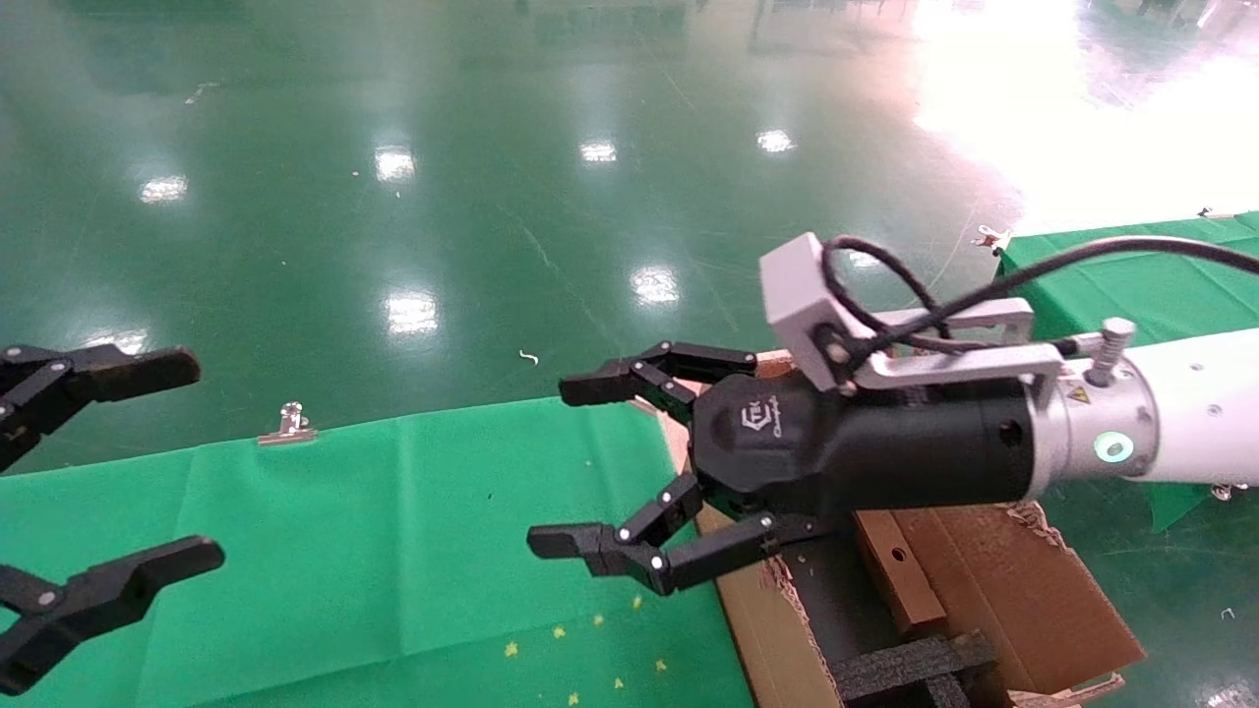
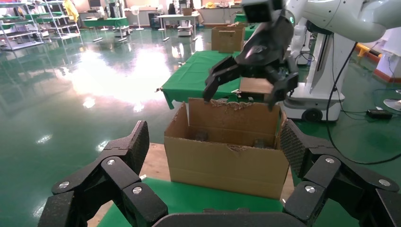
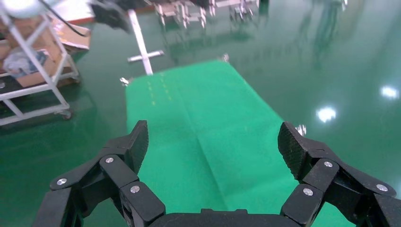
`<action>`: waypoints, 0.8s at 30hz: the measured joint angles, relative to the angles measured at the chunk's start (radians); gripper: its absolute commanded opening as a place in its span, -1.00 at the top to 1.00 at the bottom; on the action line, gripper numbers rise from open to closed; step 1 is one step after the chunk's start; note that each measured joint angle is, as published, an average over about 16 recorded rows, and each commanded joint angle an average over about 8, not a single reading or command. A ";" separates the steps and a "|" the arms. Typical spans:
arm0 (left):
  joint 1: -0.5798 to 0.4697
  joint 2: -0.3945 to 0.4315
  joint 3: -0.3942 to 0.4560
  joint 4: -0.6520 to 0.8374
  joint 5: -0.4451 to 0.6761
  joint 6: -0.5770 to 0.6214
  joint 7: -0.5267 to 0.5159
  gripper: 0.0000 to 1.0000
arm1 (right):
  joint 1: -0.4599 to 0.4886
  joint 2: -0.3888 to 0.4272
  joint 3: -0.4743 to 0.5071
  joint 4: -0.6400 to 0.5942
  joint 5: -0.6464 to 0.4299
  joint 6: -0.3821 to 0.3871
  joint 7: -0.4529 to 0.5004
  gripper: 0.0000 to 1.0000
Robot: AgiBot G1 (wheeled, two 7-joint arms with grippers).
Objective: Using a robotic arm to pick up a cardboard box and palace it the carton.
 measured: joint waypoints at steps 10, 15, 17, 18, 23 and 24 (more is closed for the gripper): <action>0.000 0.000 0.000 0.000 0.000 0.000 0.000 -1.00 | -0.114 -0.030 0.150 -0.002 0.095 -0.076 -0.178 -1.00; 0.000 0.000 0.000 0.000 0.000 0.000 0.000 -1.00 | -0.138 -0.037 0.182 -0.002 0.115 -0.092 -0.213 -1.00; 0.000 0.000 0.000 0.000 0.000 0.000 0.000 -1.00 | -0.141 -0.038 0.185 -0.002 0.118 -0.094 -0.216 -1.00; 0.000 0.000 0.000 0.000 0.000 0.000 0.000 -1.00 | -0.142 -0.038 0.186 -0.002 0.118 -0.095 -0.217 -1.00; 0.000 0.000 0.000 0.000 0.000 0.000 0.000 -1.00 | -0.139 -0.038 0.182 -0.002 0.116 -0.093 -0.213 -1.00; 0.000 0.000 0.000 0.000 0.000 0.000 0.000 -1.00 | -0.137 -0.037 0.181 -0.002 0.115 -0.092 -0.211 -1.00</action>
